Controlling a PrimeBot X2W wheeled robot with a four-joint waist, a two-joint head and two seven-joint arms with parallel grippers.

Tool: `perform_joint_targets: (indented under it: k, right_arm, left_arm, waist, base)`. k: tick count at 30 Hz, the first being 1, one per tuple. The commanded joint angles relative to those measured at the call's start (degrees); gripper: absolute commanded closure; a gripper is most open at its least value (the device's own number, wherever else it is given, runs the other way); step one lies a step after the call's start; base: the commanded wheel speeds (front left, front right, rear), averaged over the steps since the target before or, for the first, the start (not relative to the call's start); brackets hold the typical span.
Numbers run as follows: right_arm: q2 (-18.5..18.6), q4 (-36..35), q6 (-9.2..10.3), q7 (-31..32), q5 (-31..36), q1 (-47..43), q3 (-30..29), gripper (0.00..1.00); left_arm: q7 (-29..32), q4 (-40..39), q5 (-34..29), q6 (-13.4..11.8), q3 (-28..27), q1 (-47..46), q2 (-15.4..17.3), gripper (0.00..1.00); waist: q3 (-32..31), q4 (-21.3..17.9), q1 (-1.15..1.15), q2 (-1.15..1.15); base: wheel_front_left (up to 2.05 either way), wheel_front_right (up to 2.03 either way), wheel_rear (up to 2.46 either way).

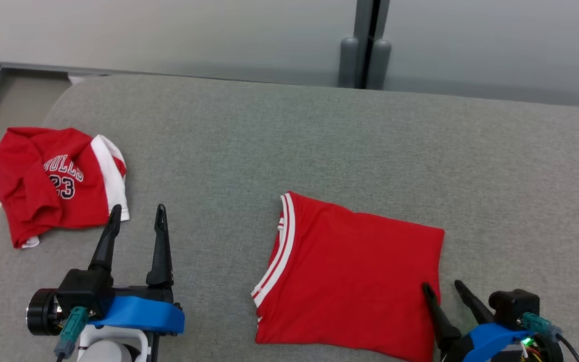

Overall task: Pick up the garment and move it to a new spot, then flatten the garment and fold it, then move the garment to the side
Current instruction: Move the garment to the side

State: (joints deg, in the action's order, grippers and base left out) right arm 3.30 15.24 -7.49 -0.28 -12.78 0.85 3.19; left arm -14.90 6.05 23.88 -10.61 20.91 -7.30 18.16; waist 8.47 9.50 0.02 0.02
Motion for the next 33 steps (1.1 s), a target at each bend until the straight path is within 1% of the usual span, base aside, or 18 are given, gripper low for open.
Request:
perform_joint_targets:
  k: [1,5,7,8,9,10,13,15,17,20,25,29,33]
  right_arm:
    - [-0.2,4.0,0.0,-1.0,-1.0,2.0,-0.1,0.0]
    - [-0.3,11.7,0.0,-1.9,-1.9,4.8,0.8,0.0]
    - [-0.4,12.8,0.0,-2.3,-1.9,5.2,1.0,0.0]
    - [-0.4,14.2,0.0,-2.1,-2.1,5.2,1.4,0.42]
    - [-0.4,14.9,0.0,-2.3,-2.1,5.4,1.8,0.76]
    - [-0.5,15.4,0.0,-2.7,-2.2,5.6,2.1,1.0]
    - [-0.5,15.3,0.0,-4.3,-1.7,5.8,3.0,1.0]
    - [-0.4,14.9,0.0,-5.1,-1.4,5.4,4.3,1.0]
    - [-0.2,14.2,0.0,-5.5,-1.4,5.0,5.1,1.0]
    - [0.9,12.6,0.06,-5.4,-1.2,4.6,6.0,1.0]
    - [3.3,10.5,0.04,-4.9,-2.2,5.4,7.3,1.0]
    - [5.5,9.9,0.02,-4.7,-3.3,8.0,8.2,1.0]
    - [7.1,11.0,0.02,-5.1,-5.3,11.7,8.7,1.0]
  left_arm:
    - [-0.3,-0.4,-0.7,0.4,-0.8,-0.8,-0.9,0.0]
    - [-0.3,-0.7,-1.7,1.2,-2.2,-0.3,-2.3,0.0]
    - [-0.3,-0.7,-2.0,1.5,-2.6,-0.2,-2.6,0.0]
    - [-0.3,-0.6,-2.2,1.6,-2.9,0.0,-2.9,0.0]
    - [-0.3,-0.6,-2.5,2.0,-3.2,0.2,-3.1,0.0]
    - [-0.3,-0.5,-2.8,2.1,-3.5,0.4,-3.3,0.0]
    - [-0.3,-0.2,-3.6,2.6,-4.4,1.1,-3.6,0.0]
    - [-0.3,-0.1,-4.0,2.3,-5.5,2.6,-3.3,0.0]
    - [-0.3,-0.5,-4.6,2.4,-5.6,3.6,-3.6,0.0]
    - [-0.3,-1.2,-4.8,2.3,-6.3,5.2,-3.6,0.0]
    - [-0.3,-2.4,-5.4,2.8,-6.1,5.8,-3.9,0.0]
    - [-0.3,-3.2,-5.8,3.1,-5.9,5.7,-3.6,0.0]
    - [-0.2,-4.0,-6.2,3.3,-5.6,4.4,-3.2,0.0]
  waist:
    - [1.9,2.4,-0.02,-0.02]
    - [2.0,3.2,-0.02,-0.02]
    - [2.0,3.3,-0.02,-0.02]
    - [1.9,3.4,-0.02,-0.02]
    - [1.9,3.3,-0.02,-0.02]
    - [1.8,3.2,-0.02,-0.02]
    - [1.0,2.2,-0.02,-0.02]
    - [0.0,0.2,-0.02,-0.02]
    - [-0.7,-1.7,-0.02,-0.02]
    - [-1.4,-5.6,-0.02,-0.02]
    - [-1.6,-12.9,-0.02,-0.02]
    - [-0.6,-18.5,-0.02,-0.02]
    - [1.1,-22.9,-0.02,-0.02]
  base:
    - [0.0,0.0,0.0]
    - [0.0,0.0,0.0]
    - [0.0,0.0,0.0]
    - [0.0,0.0,0.0]
    - [0.0,0.0,0.0]
    - [0.0,0.0,0.0]
    - [0.0,0.0,0.0]
    - [0.0,0.0,0.0]
    - [0.0,0.0,0.0]
    - [0.0,0.0,0.0]
    - [0.0,0.0,0.0]
    - [0.0,0.0,0.0]
    - [0.0,0.0,0.0]
